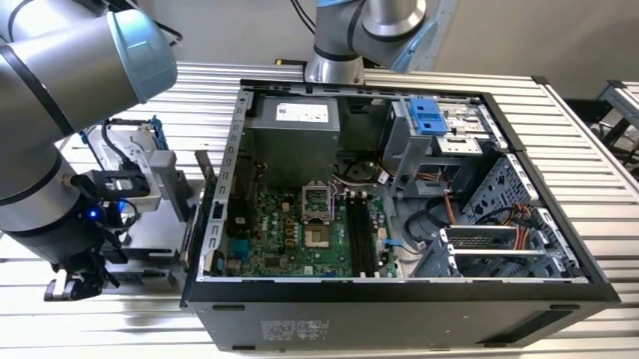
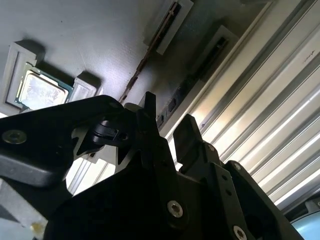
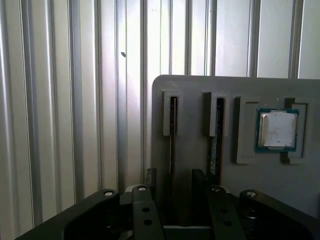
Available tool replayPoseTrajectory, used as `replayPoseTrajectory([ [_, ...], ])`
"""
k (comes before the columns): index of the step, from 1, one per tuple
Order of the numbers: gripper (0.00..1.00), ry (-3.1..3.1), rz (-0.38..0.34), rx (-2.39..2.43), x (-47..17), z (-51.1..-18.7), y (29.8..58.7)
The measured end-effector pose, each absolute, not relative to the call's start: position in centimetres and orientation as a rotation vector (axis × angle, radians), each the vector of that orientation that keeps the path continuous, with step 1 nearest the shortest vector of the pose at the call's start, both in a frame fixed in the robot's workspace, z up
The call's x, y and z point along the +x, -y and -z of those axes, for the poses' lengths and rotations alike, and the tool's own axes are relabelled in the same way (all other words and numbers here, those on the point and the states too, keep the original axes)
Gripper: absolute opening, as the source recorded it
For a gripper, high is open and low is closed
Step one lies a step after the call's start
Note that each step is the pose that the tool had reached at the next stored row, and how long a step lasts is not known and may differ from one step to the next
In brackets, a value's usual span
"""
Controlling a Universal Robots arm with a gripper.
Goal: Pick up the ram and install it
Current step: 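Pick up the ram and move it above insertion slot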
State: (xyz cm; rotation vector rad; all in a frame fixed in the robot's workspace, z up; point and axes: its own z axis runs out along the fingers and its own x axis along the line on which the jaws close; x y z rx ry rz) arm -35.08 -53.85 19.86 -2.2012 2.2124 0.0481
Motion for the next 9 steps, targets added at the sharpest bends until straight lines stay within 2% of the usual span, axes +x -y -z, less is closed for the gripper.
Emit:
replayPoseTrajectory([
  [7,1.00,-2.212,-0.048,-2.201,-35.09,-19.85,53.79],
  [8,0.00,-2.212,-0.048,-2.201,-35.09,-19.85,53.78],
  [9,0.00,-2.212,-0.048,-2.201,-35.09,-19.85,53.78],
])
